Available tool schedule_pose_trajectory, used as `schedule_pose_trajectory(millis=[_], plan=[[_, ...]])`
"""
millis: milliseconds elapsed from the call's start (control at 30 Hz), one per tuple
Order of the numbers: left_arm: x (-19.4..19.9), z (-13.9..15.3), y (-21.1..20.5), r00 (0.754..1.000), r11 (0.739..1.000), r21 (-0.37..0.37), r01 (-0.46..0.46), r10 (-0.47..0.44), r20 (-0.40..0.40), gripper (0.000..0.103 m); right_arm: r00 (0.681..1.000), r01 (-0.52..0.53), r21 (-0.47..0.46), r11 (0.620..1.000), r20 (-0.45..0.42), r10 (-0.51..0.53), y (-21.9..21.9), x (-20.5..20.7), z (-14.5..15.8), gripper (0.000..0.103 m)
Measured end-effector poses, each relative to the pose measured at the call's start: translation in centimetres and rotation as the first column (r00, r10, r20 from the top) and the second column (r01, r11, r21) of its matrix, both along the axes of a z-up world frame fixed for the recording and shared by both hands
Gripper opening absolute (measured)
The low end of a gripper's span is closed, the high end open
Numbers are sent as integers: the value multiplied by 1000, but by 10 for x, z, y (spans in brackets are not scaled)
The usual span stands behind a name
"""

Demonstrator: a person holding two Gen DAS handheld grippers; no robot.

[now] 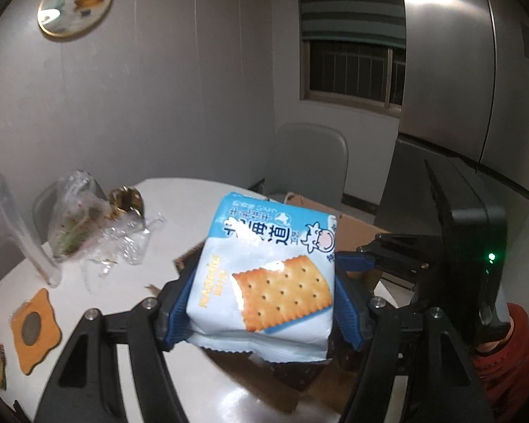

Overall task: Organize snacks
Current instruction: 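Lift the cracker pack and fish pouch and carry both over the box, then open both tools to drop the cracker pack and fish pouch into the box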

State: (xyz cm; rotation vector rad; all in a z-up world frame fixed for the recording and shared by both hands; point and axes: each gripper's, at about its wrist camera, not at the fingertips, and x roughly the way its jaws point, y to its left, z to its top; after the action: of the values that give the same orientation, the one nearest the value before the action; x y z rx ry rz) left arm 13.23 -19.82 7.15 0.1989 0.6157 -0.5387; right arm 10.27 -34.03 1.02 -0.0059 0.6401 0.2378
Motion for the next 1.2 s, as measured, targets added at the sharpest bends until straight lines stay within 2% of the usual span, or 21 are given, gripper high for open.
schedule_pose_trajectory(millis=[333, 533, 667, 1000, 1200], plan=[[30, -29, -17, 997, 999, 28, 19, -17, -71, 65, 999, -32, -78, 996, -17, 31, 0, 17, -25, 51], [41, -37, -15, 995, 999, 29, 13, -10, -103, 65, 998, -59, -114, 992, -26, 56, 13, 19, -25, 58], [46, -44, -15, 993, 998, 67, 5, 3, -122, 65, 997, -69, -130, 989, -40, 65, 12, 26, -28, 59], [51, -48, -19, 987, 994, 109, 16, 2, -160, 65, 988, -134, -153, 979, -92, 121, 14, 23, -28, 62], [49, -48, -20, 987, 992, 125, 15, 6, -162, 75, 983, -160, -186, 969, -124, 138, 16, 18, -28, 67]])
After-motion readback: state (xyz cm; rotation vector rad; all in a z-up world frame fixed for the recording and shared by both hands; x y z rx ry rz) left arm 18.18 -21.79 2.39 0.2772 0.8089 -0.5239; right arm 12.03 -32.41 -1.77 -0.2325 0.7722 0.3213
